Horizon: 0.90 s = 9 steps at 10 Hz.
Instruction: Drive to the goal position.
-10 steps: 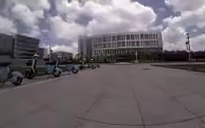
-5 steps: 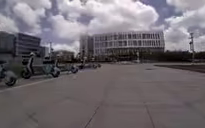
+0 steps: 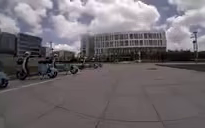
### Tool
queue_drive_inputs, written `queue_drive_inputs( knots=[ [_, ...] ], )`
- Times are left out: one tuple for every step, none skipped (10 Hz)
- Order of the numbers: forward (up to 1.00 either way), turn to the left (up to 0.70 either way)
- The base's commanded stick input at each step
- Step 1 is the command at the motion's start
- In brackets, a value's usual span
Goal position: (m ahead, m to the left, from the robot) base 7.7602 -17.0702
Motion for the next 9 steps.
queue_drive_inputs(
  knots=[
    [0.70, -0.03],
    [0.70, -0.09],
    [0.70, -0.34],
    [0.70, -0.34],
    [0.70, -0.21],
    [0.70, 0.00],
    [0.70, 0.00],
    [0.70, 0.00],
    [0.70, 0.00]
  ],
)
